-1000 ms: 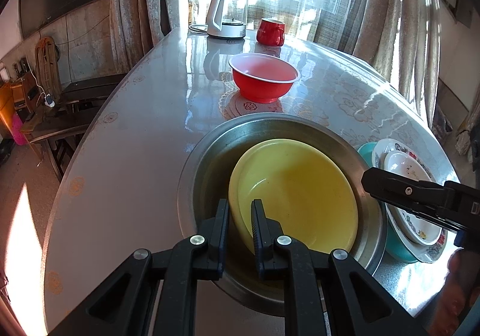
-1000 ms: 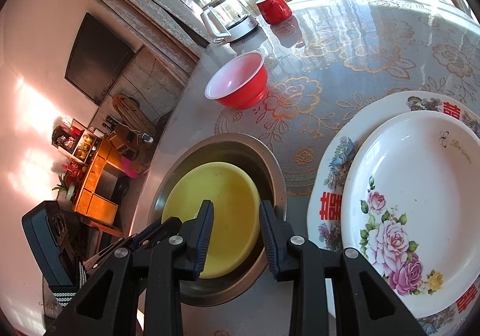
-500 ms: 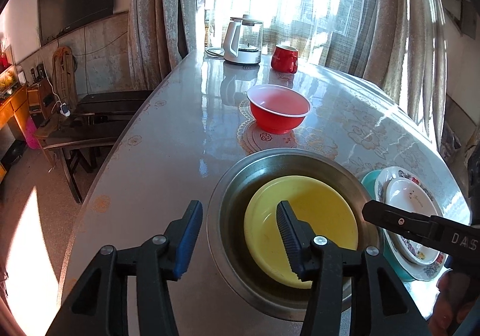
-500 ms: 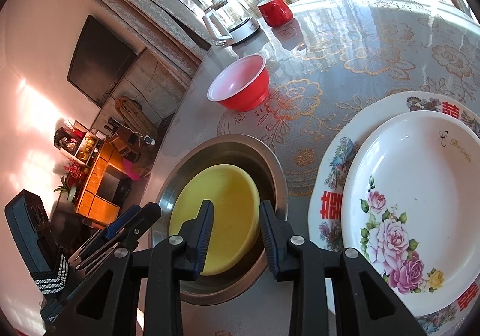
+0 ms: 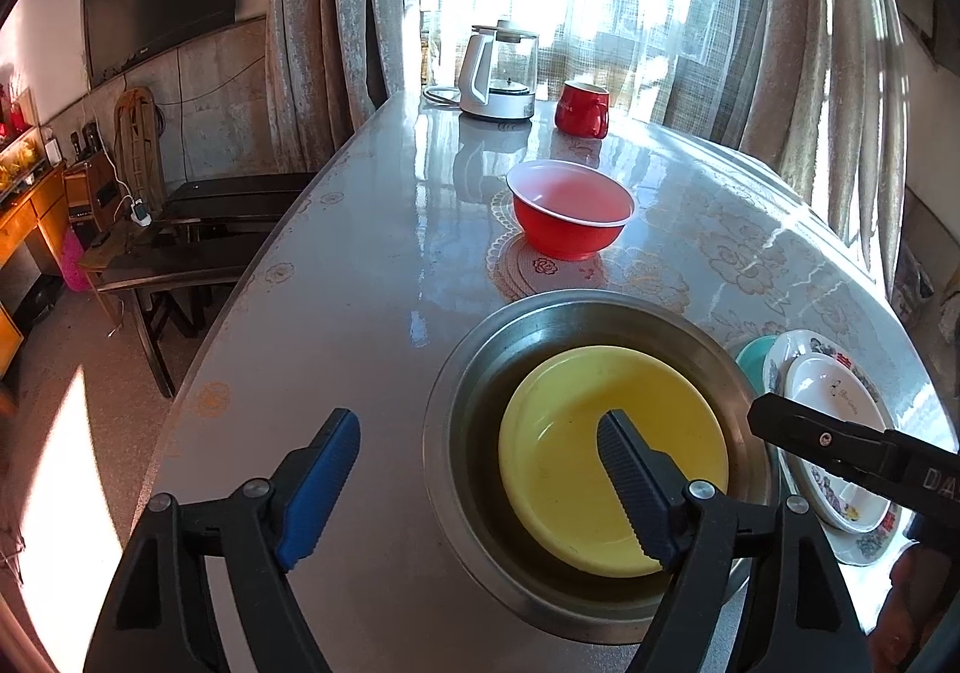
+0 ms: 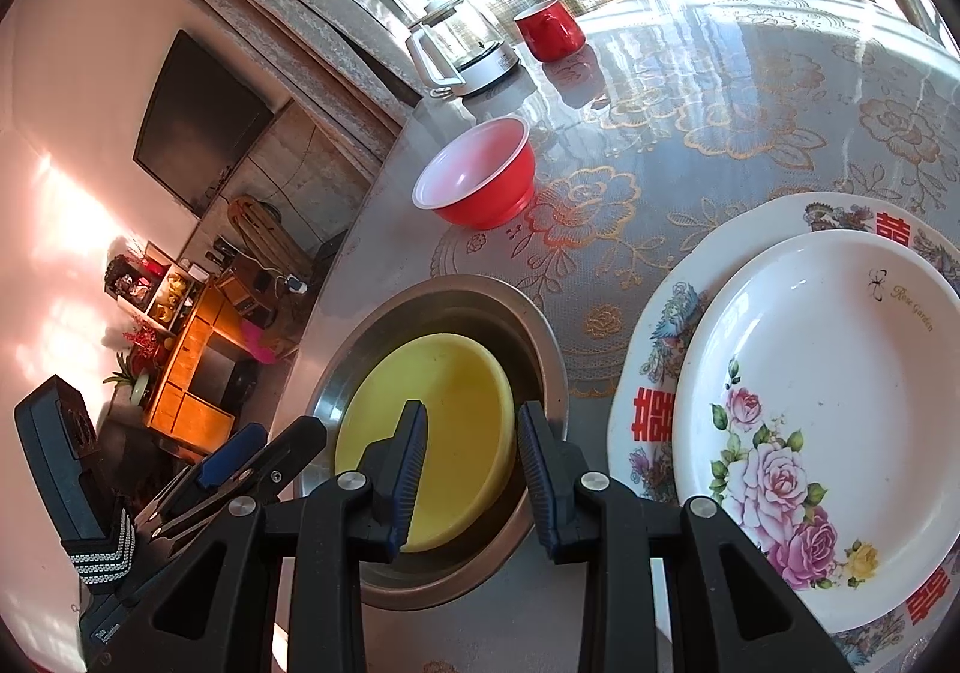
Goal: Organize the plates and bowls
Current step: 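Open both grippers and withdraw from the yellow bowl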
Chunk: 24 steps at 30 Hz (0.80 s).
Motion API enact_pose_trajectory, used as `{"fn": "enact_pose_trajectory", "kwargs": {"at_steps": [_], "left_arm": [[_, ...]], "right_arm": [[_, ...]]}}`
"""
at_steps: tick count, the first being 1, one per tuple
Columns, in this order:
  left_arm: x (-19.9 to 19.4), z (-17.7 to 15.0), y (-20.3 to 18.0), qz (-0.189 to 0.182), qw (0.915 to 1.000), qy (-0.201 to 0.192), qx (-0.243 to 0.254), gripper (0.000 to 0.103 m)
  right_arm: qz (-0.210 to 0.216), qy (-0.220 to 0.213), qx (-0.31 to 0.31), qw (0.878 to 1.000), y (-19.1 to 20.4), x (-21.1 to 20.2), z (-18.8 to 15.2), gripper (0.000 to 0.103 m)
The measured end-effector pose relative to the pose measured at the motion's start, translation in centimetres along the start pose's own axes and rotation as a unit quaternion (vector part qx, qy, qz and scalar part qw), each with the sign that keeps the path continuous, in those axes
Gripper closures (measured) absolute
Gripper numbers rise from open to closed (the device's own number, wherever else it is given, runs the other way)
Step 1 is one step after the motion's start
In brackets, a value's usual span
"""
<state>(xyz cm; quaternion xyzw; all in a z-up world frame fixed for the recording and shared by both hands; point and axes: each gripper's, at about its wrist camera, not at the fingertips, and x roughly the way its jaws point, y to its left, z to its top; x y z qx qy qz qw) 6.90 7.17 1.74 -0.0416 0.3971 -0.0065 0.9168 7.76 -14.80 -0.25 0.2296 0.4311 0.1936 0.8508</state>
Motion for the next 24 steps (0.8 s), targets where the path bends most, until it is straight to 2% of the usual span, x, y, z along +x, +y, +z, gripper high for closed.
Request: {"fn": "enact_pose_trajectory", "kwargs": {"at_steps": [11,24], "left_arm": [[0.4,1.3,-0.4,0.010,0.9999,0.003,0.013,0.012],[1.6,4.6,0.2,0.012,0.9997,-0.005,0.022,0.009]], "right_arm": [[-0.020,-0.028,0.006,0.999,-0.5,-0.9,1.3,0.071],[-0.061,-0.026,-0.023,0.998,0.1,0.2,6.5,0.069]]}}
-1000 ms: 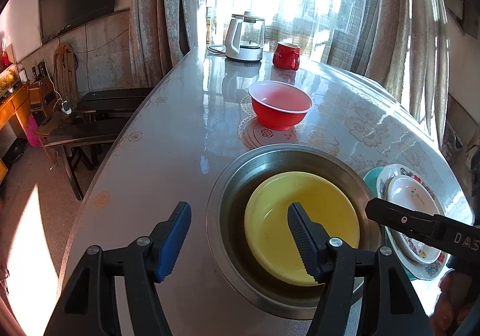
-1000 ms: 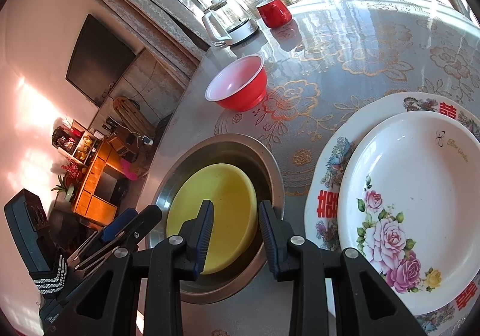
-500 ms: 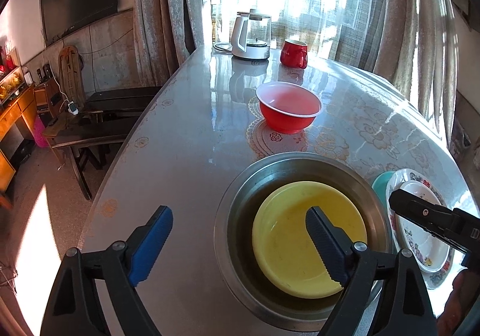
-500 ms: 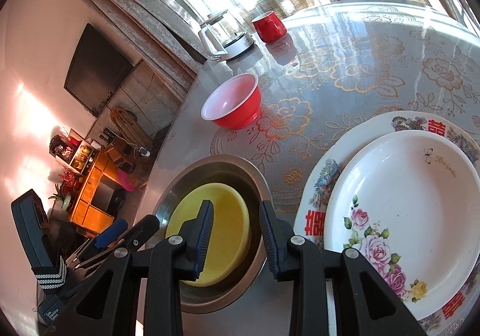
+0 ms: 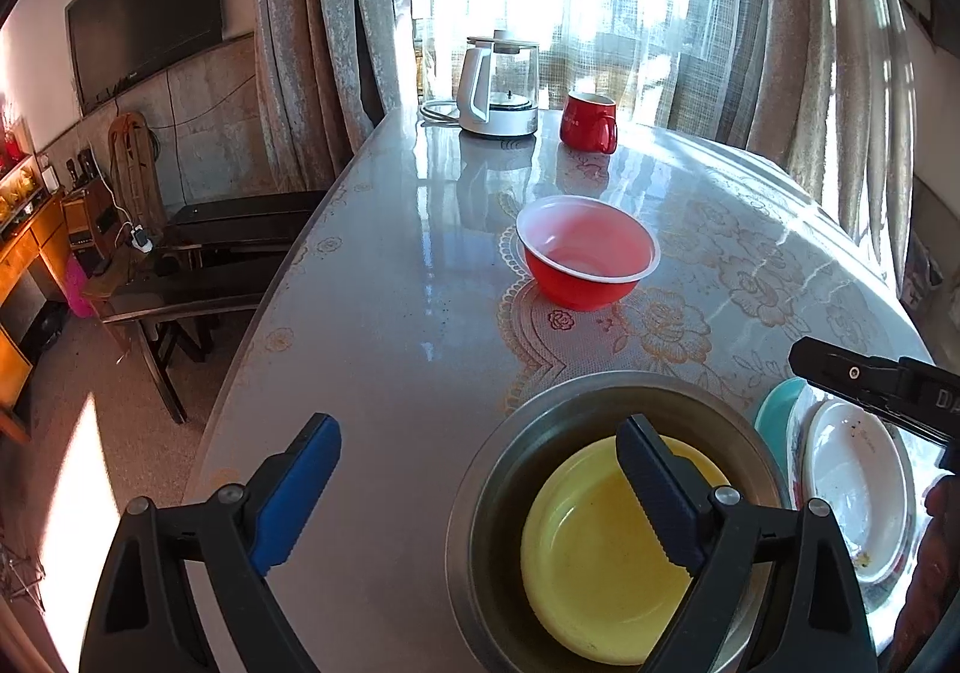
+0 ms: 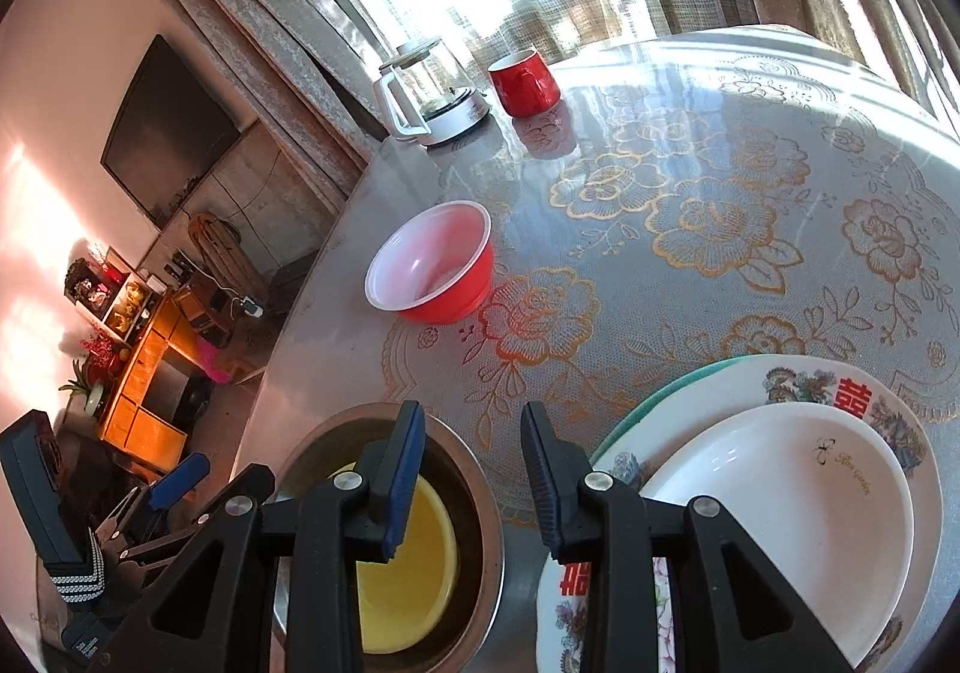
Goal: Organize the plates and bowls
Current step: 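Open both grippers and withdraw from the yellow bowl, then move both grippers to the pink-and-red bowl rim and close on it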
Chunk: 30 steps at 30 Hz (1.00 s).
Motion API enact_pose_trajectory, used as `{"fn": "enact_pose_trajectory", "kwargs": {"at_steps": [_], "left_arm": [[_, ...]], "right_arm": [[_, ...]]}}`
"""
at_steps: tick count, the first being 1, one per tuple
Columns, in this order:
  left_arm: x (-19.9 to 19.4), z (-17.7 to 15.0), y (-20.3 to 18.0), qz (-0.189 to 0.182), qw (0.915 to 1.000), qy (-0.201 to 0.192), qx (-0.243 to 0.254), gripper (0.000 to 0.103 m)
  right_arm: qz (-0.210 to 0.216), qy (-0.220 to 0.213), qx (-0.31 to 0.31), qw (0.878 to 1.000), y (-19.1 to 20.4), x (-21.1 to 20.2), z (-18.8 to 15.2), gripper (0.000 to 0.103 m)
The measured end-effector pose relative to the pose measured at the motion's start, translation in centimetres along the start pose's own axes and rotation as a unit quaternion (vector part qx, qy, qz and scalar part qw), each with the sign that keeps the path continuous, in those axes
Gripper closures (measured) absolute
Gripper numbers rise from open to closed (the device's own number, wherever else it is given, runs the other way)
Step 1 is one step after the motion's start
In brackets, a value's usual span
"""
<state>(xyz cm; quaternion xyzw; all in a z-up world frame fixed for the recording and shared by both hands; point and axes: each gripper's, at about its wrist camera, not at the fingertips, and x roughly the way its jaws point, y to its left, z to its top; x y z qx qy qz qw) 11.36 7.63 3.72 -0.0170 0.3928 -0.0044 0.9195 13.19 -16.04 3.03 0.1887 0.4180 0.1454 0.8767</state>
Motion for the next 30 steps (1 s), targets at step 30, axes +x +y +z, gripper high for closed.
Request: {"fn": "enact_pose_trajectory", "kwargs": {"at_steps": [30], "left_arm": [[12.9,9.6,5.4,-0.186,0.9741,0.021,-0.127,0.010]], "right_arm": [[0.013,0.075,0.084,0.993,-0.9,11.1,8.8,0.067]]}}
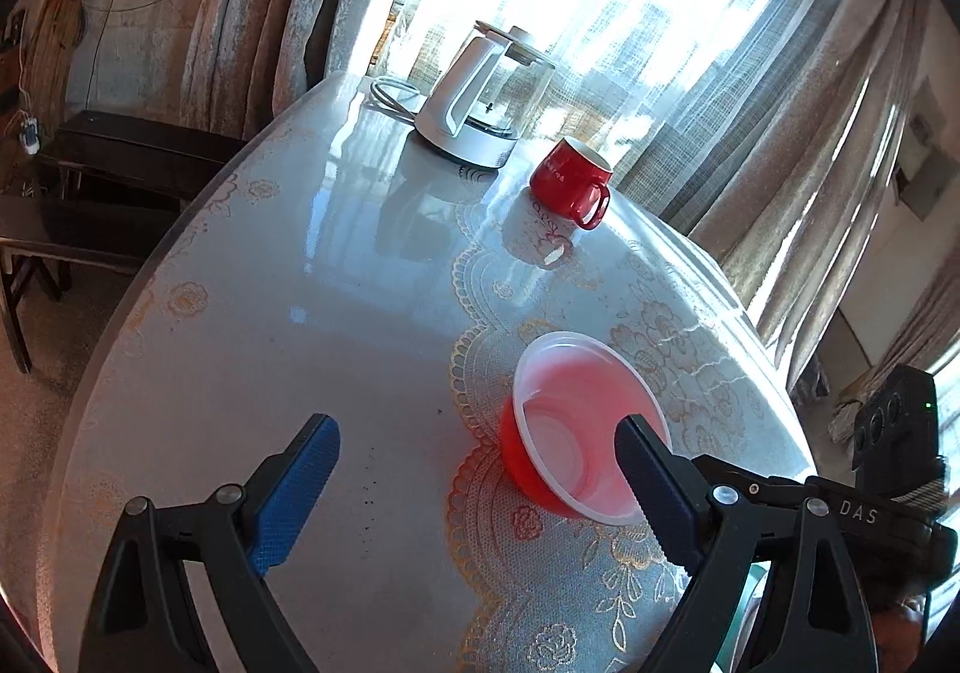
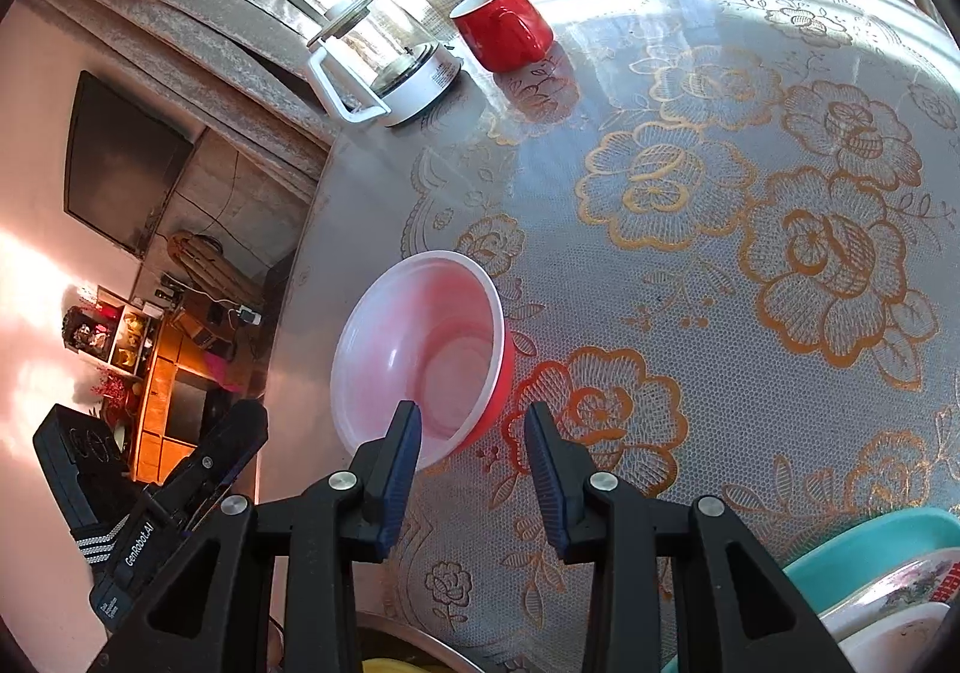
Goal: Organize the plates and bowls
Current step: 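Move both grippers to the pink-and-red bowl rim and close on it, then lift the pink-and-red bowl with both grippers and carry it over the steel bowl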
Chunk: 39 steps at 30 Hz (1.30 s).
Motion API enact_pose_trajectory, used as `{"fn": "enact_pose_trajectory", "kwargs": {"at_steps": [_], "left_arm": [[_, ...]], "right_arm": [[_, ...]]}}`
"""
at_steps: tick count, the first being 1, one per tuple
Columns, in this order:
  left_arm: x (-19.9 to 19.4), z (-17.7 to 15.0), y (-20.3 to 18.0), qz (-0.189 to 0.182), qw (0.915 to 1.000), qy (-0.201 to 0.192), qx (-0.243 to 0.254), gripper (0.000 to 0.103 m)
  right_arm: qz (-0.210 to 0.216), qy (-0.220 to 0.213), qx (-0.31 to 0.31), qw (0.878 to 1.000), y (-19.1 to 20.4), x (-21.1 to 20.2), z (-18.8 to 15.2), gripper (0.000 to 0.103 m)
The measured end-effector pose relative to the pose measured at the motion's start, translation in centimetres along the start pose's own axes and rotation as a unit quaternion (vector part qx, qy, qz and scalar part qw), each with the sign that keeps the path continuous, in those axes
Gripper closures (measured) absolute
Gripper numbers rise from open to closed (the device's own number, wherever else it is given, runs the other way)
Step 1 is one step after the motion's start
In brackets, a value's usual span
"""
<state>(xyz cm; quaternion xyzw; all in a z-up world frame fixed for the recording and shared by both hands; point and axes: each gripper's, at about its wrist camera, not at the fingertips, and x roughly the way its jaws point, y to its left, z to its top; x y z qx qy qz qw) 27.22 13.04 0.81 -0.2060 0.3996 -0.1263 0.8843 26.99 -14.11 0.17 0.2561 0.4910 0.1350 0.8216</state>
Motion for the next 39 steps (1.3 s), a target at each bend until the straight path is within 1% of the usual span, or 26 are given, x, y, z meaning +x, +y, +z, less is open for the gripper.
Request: {"fn": "enact_pose_trajectory", "kwargs": {"at_steps": [2,6,7,9,10,11,14,15,16,17,18,20,21,22,24,26,30,33,36,39], "left_arm": [[0.4,0.0,0.2,-0.001,0.9999,0.012,-0.004,0.011],[0.8,-0.1,0.4,0.000,0.9998,0.020,-0.003,0.013],[1.0,-0.1,0.5,-0.004,0.9997,0.025,-0.002,0.018],[1.5,-0.1,0.7,-0.012,0.9992,0.038,-0.003,0.025],[1.8,-0.1,0.9,-0.019,0.9987,0.046,-0.005,0.027],[2.1,-0.2,1.0,-0.024,0.9982,0.055,-0.007,0.028],[2.5,-0.5,0.9,-0.020,0.9976,0.066,0.001,0.034],[2.5,-0.6,0.8,-0.018,0.9976,0.066,0.005,0.039],[2.5,-0.8,0.7,-0.014,0.9977,0.066,0.012,0.047],[2.5,-0.9,0.4,-0.007,0.9976,0.066,0.020,0.051],[2.6,-1.2,0.1,0.007,0.9973,0.067,0.029,0.061],[2.9,-1.6,-0.5,0.015,0.9963,0.066,0.053,0.072],[2.9,-1.7,-0.8,0.017,0.9957,0.066,0.063,0.081],[2.7,-1.8,-1.0,0.024,0.9953,0.062,0.070,0.086],[2.1,-1.9,-1.1,0.042,0.9946,0.045,0.083,0.091],[1.5,-1.9,-1.4,0.052,0.9934,0.029,0.098,0.093],[0.0,-2.1,-2.4,0.040,0.9923,-0.005,0.117,0.094],[-1.3,-2.5,-3.8,0.050,0.9865,-0.035,0.152,0.095],[-3.0,-3.0,-5.0,0.045,0.9826,-0.062,0.169,0.095],[-4.5,-3.9,-6.2,0.052,0.9765,-0.079,0.194,0.094]], "right_arm": [[-0.005,0.002,-0.006,1.000,0.3,0.6,0.2,0.067],[-0.008,0.014,-0.001,1.000,0.7,2.3,0.2,0.067],[-0.007,0.018,0.001,1.000,0.7,2.6,0.1,0.067],[-0.006,0.024,-0.006,1.000,1.0,3.3,0.0,0.071],[-0.009,0.028,-0.014,0.999,1.3,3.6,-0.2,0.078],[-0.008,0.030,-0.019,0.999,1.5,3.7,-0.3,0.081],[0.007,0.035,-0.025,0.999,1.8,3.8,-0.8,0.084],[0.006,0.036,-0.028,0.999,2.0,3.8,-0.8,0.085],[0.006,0.035,-0.032,0.999,2.1,3.8,-1.0,0.086],[0.006,0.035,-0.035,0.999,2.2,3.7,-1.1,0.086],[0.004,0.036,-0.038,0.999,2.3,3.7,-1.2,0.086],[0.006,0.035,-0.041,0.999,2.4,3.6,-1.4,0.086],[0.008,0.035,-0.042,0.998,2.4,3.5,-1.6,0.087],[0.008,0.034,-0.043,0.998,2.5,3.5,-1.7,0.088],[0.011,0.029,-0.045,0.999,2.7,3.1,-1.8,0.089],[0.007,0.021,-0.056,0.998,2.9,2.6,-1.9,0.090],[0.007,-0.010,-0.071,0.997,3.2,0.5,-2.3,0.090],[0.013,-0.032,-0.077,0.996,3.4,-1.4,-2.9,0.090],[0.020,-0.047,-0.074,0.996,3.2,-3.2,-3.7,0.090],[0.019,-0.065,-0.086,0.994,3.3,-4.8,-4.8,0.090]]}}
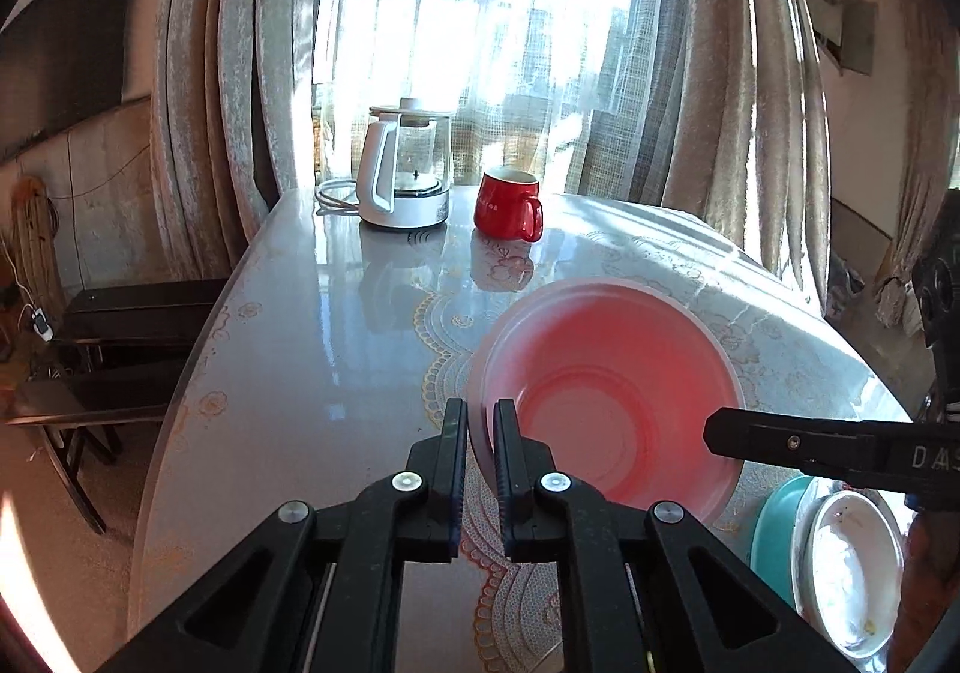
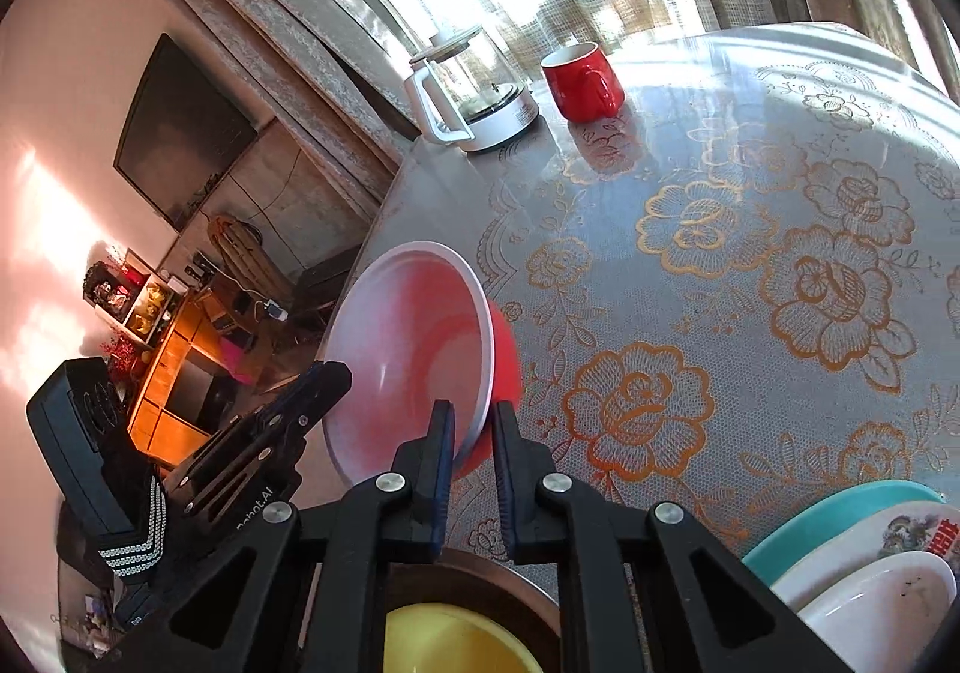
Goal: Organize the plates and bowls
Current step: 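Lift the pink-and-red bowl with both grippers and carry it over the steel bowl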
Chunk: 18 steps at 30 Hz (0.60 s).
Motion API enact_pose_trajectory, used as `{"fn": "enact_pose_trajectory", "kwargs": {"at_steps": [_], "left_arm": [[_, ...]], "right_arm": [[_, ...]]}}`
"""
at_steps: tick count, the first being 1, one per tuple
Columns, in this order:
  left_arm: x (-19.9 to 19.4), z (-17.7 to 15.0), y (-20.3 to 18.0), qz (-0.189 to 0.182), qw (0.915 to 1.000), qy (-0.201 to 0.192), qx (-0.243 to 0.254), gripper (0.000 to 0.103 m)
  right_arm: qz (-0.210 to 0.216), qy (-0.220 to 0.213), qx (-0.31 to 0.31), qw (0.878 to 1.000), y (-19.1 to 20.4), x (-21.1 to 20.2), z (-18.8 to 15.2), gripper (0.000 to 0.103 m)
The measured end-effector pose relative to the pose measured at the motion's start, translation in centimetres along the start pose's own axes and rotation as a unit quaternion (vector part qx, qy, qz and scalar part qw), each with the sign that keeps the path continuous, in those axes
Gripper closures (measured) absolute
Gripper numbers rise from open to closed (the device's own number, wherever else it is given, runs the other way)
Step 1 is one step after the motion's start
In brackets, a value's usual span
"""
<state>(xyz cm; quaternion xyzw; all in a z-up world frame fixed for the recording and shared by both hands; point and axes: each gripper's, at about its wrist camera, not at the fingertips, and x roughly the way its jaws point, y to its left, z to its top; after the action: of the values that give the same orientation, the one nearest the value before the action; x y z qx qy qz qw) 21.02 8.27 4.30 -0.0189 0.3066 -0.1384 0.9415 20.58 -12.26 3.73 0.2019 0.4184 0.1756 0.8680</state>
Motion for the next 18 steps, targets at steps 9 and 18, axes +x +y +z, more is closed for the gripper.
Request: {"fn": "enact_pose_trajectory", "kwargs": {"at_steps": [9,18], "left_arm": [[-4.4,-1.2,-0.9,-0.018,0.9998,0.003,-0.011,0.093],[-8.2,-3.9,-2.4,-0.009,0.9998,0.000,-0.018,0.092]], "right_arm": [[0.017,-0.036,-0.017,0.999,1.0,-3.8,-2.3,0.090],[0.033,-0.065,-0.042,0.997,2.3,-6.7,-5.1,0.090]]}}
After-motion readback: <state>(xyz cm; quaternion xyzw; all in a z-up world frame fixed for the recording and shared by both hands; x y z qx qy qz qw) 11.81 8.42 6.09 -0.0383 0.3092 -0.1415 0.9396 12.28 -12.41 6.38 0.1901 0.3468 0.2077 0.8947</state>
